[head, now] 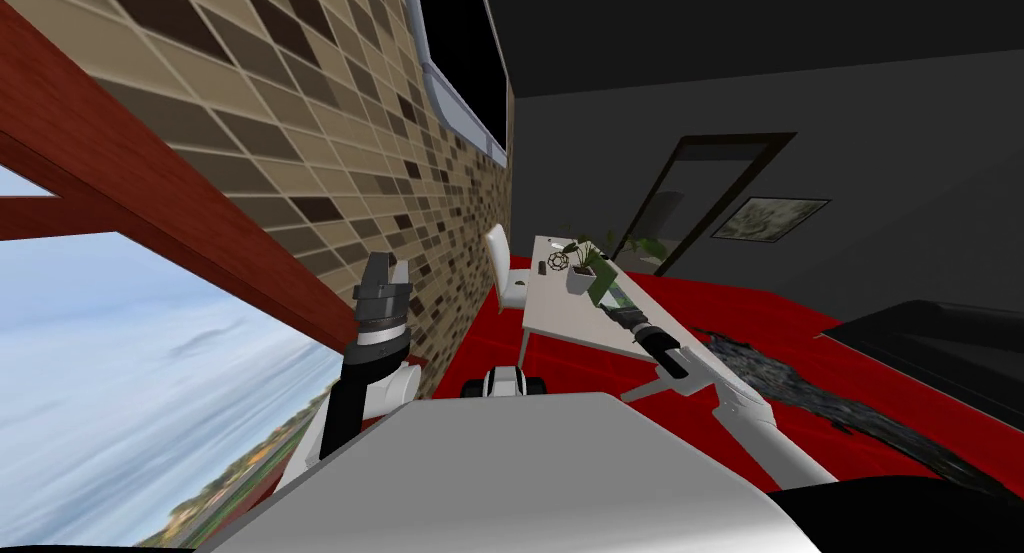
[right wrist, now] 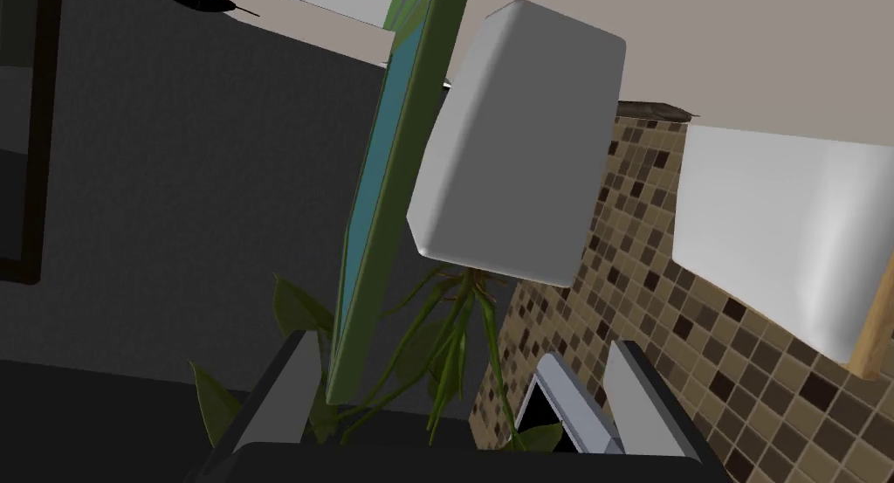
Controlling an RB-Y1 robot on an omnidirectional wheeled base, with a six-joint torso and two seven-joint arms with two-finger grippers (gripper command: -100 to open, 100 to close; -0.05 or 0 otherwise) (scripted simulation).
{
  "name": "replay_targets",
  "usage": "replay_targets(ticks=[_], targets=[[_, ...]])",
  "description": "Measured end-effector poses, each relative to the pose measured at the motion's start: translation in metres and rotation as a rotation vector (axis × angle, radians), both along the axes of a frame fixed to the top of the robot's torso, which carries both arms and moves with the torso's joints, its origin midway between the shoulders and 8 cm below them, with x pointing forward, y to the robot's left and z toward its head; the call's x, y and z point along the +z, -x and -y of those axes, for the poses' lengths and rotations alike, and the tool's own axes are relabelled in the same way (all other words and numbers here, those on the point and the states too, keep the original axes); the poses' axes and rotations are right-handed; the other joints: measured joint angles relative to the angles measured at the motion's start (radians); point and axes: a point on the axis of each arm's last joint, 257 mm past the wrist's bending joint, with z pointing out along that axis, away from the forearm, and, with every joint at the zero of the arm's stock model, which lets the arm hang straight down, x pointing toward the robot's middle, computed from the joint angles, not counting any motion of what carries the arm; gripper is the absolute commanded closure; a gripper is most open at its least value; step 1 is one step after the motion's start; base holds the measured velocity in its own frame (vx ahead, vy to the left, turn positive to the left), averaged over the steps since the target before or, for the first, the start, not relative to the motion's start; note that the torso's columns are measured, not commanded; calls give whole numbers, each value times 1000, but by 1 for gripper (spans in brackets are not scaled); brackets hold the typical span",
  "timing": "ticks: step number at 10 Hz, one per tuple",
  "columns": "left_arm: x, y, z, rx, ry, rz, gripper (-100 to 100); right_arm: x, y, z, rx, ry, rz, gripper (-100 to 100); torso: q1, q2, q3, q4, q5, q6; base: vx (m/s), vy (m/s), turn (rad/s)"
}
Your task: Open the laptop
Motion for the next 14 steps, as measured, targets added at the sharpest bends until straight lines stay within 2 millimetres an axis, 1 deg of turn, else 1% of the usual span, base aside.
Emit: replay_targets(ticks=[1,3,4,5,6,7,9,11,13,14], targets=[[0,0,0,0,0,0,0,3,2,20,-18,79,-23,-100,0,-1,0,0,0,0,51,87,34],[0,0,0,0,0,0,0,2,3,35,-35,132,-42,-100,-8,2,1,0,-2,1,18,31,38],[0,0,0,0,0,0,0,7,7,47,-43,178,-58,-100,-6,2,1,1,-2,0,16,36,37],[0,0,0,0,0,0,0,9,5,56,-52,204,-66,-100,-4,1,1,0,-1,0,19,54,58],[0,0,0,0,0,0,0,10,5,73,-66,251,-82,-100,-2,0,0,0,-1,0,44,90,119],[0,0,0,0,0,0,0,15,11,92,-80,317,-103,-100,0,-1,-1,0,0,0,59,106,108],[0,0,0,0,0,0,0,31,13,125,-112,449,-142,-100,-2,-1,-1,0,0,0,56,100,91],[0,0,0,0,0,0,0,50,16,152,-140,569,-175,-100,-4,2,1,1,-1,1,32,87,60],[0,0,0,0,0,0,0,63,18,176,-165,658,-200,-100,-4,1,1,0,-1,1,20,54,35],[0,0,0,0,0,0,0,69,18,180,-164,681,-206,-100,-5,1,1,0,-1,1,15,21,31]])
